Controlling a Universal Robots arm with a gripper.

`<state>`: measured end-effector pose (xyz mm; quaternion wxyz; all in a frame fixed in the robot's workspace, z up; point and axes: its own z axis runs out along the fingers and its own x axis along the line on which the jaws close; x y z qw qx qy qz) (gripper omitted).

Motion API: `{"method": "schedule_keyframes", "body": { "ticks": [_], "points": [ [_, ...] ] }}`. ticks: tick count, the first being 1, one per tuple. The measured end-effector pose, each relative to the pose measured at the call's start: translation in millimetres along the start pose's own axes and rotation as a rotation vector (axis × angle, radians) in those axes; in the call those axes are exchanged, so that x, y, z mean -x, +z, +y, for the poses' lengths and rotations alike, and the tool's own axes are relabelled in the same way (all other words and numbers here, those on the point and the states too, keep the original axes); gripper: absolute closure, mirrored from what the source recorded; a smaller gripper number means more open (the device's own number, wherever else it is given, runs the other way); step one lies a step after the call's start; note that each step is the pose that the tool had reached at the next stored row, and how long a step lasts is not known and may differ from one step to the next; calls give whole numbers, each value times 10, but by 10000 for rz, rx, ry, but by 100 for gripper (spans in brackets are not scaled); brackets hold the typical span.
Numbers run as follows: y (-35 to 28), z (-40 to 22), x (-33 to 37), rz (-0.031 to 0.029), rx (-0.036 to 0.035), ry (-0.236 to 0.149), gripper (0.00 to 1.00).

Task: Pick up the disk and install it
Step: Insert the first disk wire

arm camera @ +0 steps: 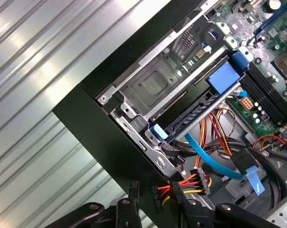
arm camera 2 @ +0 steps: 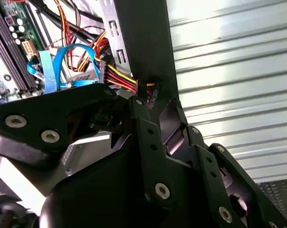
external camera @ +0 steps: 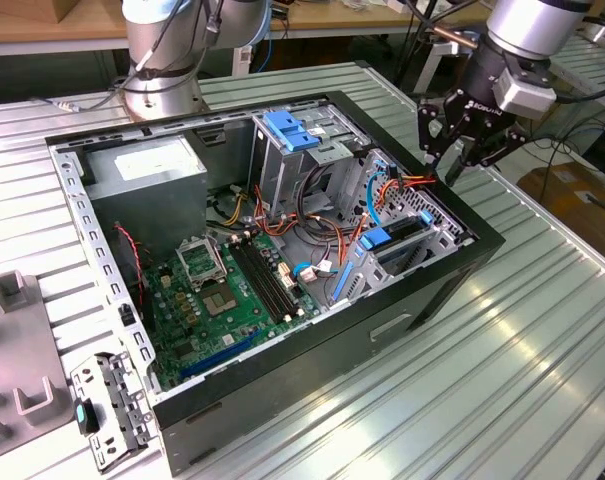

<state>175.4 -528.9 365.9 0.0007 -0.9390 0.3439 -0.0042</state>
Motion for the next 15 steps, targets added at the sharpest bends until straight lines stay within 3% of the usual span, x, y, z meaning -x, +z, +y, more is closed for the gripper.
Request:
{"method": "schedule_keyframes", "body": {
  "ticks": [2, 5, 8, 13, 15],
  "points": [
    [9, 0, 0, -2, -2, -189, 63],
    [3, -1, -1, -1, -4, -310, 82],
    [-51, -1, -1, -2, -4, -311, 83],
    [-61, -1, 0, -3, -5, -311, 83],
    [-62, 29, 34, -2, -4, -310, 83]
  ]
}}
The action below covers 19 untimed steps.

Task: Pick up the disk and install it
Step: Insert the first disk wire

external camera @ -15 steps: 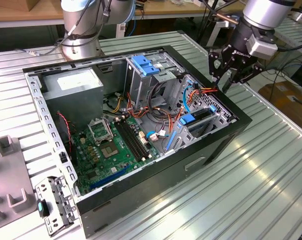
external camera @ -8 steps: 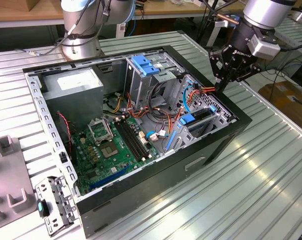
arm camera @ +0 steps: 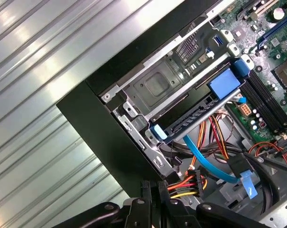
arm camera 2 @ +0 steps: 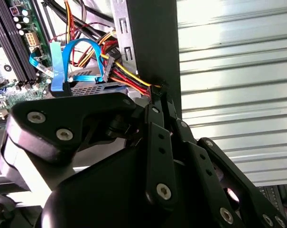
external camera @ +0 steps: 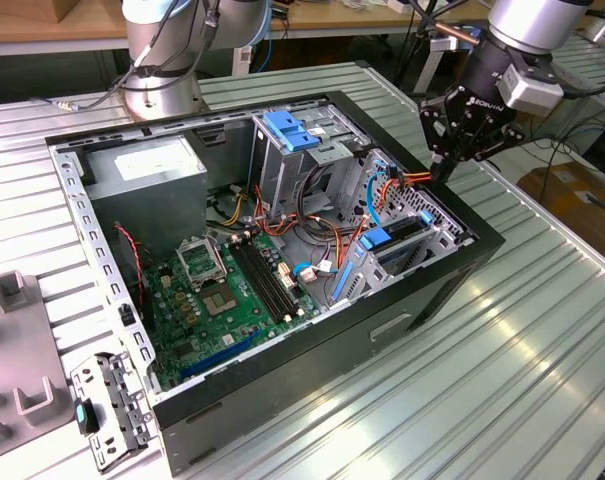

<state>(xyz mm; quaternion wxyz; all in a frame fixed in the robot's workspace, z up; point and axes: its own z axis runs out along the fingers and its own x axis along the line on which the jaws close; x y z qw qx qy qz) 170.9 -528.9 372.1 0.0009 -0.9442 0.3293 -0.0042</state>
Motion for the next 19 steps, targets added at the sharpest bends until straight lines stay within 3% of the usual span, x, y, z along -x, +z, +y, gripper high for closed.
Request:
{"method": "schedule_keyframes", "body": {
  "ticks": [3, 10, 19],
  "points": [
    [1, 14, 13, 11, 13, 140, 83],
    [4, 13, 14, 17, 25, 1372, 83],
    [4, 51, 62, 17, 26, 1482, 83]
  ]
}}
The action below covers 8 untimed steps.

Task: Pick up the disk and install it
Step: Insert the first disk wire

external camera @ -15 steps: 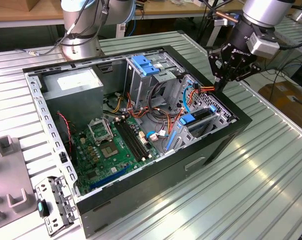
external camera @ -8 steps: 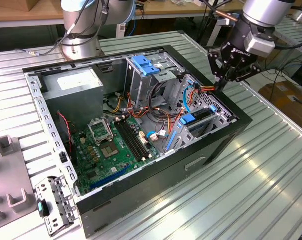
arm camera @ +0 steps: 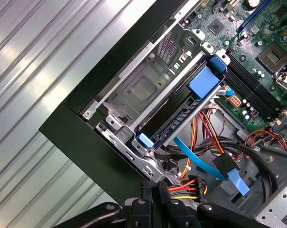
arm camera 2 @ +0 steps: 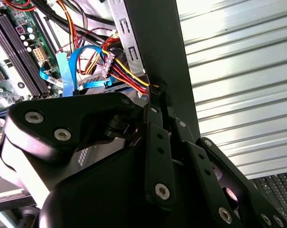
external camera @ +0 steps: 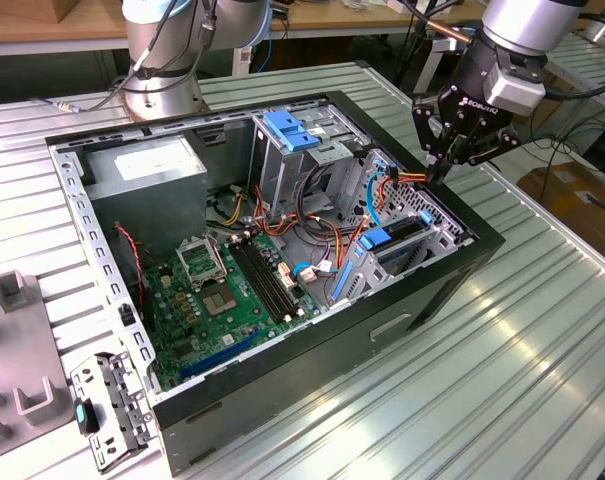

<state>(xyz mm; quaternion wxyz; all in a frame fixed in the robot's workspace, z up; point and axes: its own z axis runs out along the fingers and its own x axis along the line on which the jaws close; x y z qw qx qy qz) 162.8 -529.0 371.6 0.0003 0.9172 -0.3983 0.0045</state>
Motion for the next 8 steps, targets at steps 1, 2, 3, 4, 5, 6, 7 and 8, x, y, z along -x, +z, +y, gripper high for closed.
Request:
{"method": "schedule_keyframes", "body": {
  "ticks": [1, 2, 3, 4, 5, 6, 7, 8],
  "points": [
    [0, 0, 0, 0, 0, 0, 83],
    [0, 0, 0, 0, 0, 1, 83],
    [0, 1, 0, 0, 0, 1, 83],
    [0, 1, 0, 0, 0, 1, 83],
    [0, 1, 1, -1, 0, 1, 83],
    [0, 1, 1, 0, 0, 0, 83],
    [0, 1, 1, 0, 0, 0, 83],
    [0, 2, 2, 0, 0, 1, 83]
  ]
}}
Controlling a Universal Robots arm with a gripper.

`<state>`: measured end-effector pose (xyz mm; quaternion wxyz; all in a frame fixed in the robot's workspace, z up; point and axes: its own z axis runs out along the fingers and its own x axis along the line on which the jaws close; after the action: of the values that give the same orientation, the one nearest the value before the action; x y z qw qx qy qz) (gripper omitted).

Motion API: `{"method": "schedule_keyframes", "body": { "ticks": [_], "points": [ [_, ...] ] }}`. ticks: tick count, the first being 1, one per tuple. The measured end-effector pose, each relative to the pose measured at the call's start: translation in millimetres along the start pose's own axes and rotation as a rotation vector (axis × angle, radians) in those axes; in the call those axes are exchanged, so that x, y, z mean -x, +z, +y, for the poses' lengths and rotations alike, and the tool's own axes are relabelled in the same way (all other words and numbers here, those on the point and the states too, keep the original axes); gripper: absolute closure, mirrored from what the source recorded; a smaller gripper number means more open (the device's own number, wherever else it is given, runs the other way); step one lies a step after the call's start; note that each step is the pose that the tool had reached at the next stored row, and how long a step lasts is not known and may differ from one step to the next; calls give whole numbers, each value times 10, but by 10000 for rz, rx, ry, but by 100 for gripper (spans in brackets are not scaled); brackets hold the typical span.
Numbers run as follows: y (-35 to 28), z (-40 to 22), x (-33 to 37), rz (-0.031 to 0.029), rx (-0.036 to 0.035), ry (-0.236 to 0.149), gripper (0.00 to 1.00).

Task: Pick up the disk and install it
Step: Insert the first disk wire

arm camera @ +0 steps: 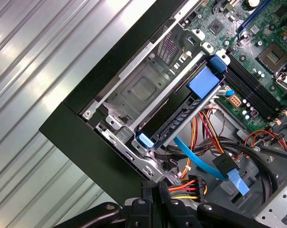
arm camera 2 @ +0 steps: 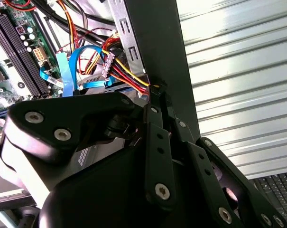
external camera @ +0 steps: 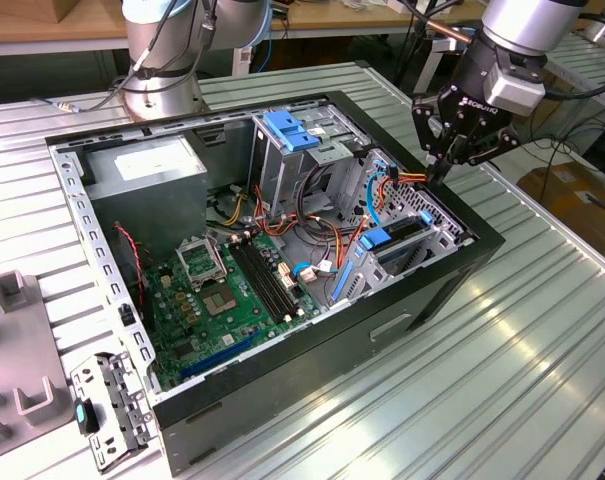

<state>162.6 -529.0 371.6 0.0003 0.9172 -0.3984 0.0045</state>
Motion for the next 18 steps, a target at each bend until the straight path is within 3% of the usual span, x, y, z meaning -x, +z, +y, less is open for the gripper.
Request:
{"method": "schedule_keyframes", "body": {
  "ticks": [4, 6, 12, 16, 18],
  "points": [
    [0, 30, 28, 1, 1, 144, 83],
    [2, 30, 29, 3, 7, 772, 83],
    [7, 31, 29, 6, 16, 1861, 83],
    [9, 32, 30, 8, 21, 2464, 83],
    [9, 57, 53, 7, 21, 2515, 83]
  ]
}}
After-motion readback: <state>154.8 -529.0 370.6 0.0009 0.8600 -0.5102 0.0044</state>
